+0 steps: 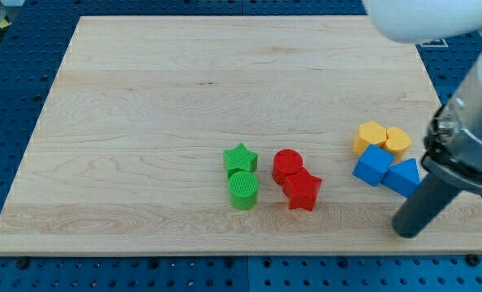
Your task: Move blue cube along with yellow hexagon towards top right
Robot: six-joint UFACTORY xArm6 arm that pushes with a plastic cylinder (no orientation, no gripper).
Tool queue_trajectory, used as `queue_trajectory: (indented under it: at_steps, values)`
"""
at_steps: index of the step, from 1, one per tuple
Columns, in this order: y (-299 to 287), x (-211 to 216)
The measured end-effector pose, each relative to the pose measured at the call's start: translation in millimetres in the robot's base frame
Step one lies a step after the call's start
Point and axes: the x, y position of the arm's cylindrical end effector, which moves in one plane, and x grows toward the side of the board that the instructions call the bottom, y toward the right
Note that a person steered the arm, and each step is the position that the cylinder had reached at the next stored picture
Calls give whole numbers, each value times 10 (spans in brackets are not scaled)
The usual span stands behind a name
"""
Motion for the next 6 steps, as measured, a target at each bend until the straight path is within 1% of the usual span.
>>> queue_trajectory:
  at_steps: [1, 2, 4, 6]
  values:
    - [-178, -66]
    - [-186, -387]
    - [-183, -902]
    - [-183, -1352]
